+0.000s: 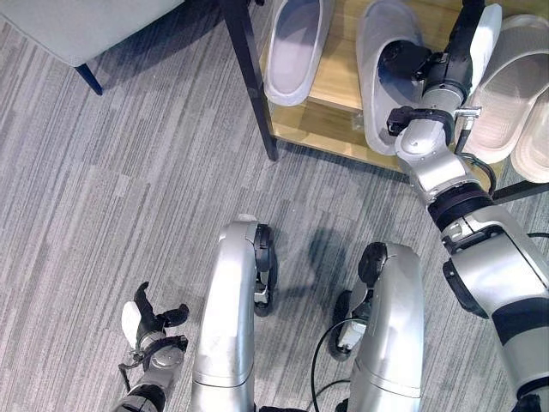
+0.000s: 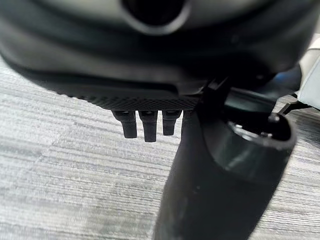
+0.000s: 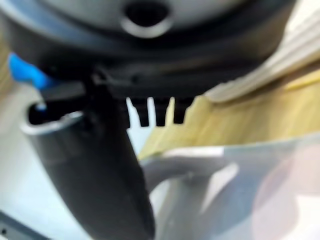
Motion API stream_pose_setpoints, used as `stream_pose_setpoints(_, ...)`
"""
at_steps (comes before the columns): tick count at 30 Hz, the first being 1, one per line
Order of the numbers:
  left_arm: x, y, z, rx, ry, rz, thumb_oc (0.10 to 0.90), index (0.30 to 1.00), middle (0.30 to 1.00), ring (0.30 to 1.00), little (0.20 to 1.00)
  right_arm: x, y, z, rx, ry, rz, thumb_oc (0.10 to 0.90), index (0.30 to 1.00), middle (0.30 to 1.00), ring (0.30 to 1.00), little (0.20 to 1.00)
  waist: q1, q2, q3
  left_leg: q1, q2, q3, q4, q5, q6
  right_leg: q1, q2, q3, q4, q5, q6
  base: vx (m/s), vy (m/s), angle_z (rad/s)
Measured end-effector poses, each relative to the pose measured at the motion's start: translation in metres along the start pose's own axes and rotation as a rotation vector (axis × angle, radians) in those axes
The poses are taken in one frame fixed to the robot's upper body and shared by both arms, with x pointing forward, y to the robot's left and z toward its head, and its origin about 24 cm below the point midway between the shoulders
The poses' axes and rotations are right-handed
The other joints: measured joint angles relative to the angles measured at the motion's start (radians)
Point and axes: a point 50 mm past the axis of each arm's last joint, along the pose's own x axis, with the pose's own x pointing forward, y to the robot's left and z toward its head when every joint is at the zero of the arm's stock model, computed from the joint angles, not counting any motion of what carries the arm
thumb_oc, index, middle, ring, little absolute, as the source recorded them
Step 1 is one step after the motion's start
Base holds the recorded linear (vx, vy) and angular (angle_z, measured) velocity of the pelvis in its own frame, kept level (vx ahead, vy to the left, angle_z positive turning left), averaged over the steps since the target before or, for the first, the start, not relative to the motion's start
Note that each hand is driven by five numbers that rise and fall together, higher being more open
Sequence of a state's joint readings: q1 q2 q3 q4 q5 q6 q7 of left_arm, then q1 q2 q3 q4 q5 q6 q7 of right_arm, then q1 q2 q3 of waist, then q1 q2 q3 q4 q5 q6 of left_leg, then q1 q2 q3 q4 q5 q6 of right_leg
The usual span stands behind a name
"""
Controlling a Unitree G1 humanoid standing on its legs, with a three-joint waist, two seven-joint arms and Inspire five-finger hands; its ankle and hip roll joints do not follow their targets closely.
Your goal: Arrange the slippers neatly on the shoe rack.
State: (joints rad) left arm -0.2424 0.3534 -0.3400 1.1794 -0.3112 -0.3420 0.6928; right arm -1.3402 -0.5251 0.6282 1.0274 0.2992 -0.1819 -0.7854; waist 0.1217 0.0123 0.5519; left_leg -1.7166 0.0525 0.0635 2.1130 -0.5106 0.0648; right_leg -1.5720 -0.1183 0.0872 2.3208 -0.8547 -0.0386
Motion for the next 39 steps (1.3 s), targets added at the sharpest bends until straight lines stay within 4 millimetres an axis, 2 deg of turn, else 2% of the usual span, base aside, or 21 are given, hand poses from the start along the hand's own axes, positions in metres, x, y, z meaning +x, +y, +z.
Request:
stream_pose_setpoints(7,-0.001,0.004,-0.016,0.06,0.065,-0.037,0.8,0.9,0.9,0.9,0.9,0.008,0.008,0.0,-0.243,-0.021,0.1,0.8,0.9,0.9,0.9,0.9,-0.001,-0.002,-0.001,-0.006,0.003,0.0,0.012,-0.006,-0.002,-0.008,0.008,0.003,0.011,0.0,0.0,0.0,0.001,-0.02)
stream_pose_setpoints(11,-0.002,0.003,-0.021,0.077,0.089,-0.072,0.8,0.9,0.9,0.9,0.9,0.014,0.006,0.007,-0.267,-0.035,0.11,0.8,0.9,0.9,0.9,0.9,0.0,-0.004,-0.002,-0.007,0.003,0.0,0.015,-0.006,-0.002,-0.01,0.008,0.004,0.015,0.0,0.0,0.0,0.0,0.0)
stream_pose_setpoints(21,-0.004,0.005,-0.03,0.104,0.123,-0.106,0.8,0.9,0.9,0.9,0.9,0.017,0.002,0.007,-0.334,-0.071,0.131,0.8,0.9,0.9,0.9,0.9,-0.001,-0.004,-0.002,-0.01,0.004,0.0,0.018,-0.006,-0.003,-0.014,0.009,0.005,0.018,0.0,0.0,0.0,0.0,0.0)
stream_pose_setpoints(23,-0.005,0.005,-0.031,0.107,0.127,-0.109,0.8,0.9,0.9,0.9,0.9,0.018,0.0,0.007,-0.333,-0.074,0.129,0.8,0.9,0.9,0.9,0.9,0.0,-0.004,-0.002,-0.01,0.004,0.0,0.018,-0.006,-0.003,-0.014,0.01,0.005,0.018,0.0,0.0,0.0,0.0,0.0)
stream_pose_setpoints(29,-0.009,0.007,-0.039,0.133,0.14,-0.135,0.8,0.9,0.9,0.9,0.9,0.023,-0.002,0.03,-0.235,-0.153,0.165,0.8,0.9,0.9,0.9,0.9,-0.007,-0.004,-0.002,-0.016,0.005,0.0,0.02,-0.007,-0.004,-0.022,0.011,0.005,0.019,0.0,0.0,0.0,0.0,0.0)
stream_pose_setpoints(36,-0.01,0.007,-0.044,0.141,0.157,-0.172,0.8,0.9,0.9,0.9,0.9,0.023,0.0,0.03,-0.221,-0.143,0.204,0.8,0.9,0.9,0.9,0.9,-0.012,-0.004,-0.002,-0.016,0.011,0.0,0.029,-0.01,0.0,-0.021,0.013,0.006,0.025,0.0,0.0,0.0,-0.001,-0.01)
stream_pose_setpoints(39,-0.012,0.003,-0.046,0.143,0.206,-0.179,0.8,0.9,0.9,0.9,0.9,0.015,0.008,0.035,-0.187,-0.177,0.261,0.8,0.9,0.9,0.9,0.9,-0.03,-0.006,-0.002,-0.016,0.017,0.002,0.034,-0.014,0.002,-0.023,0.016,0.009,0.027,-0.001,0.001,0.0,-0.001,-0.01)
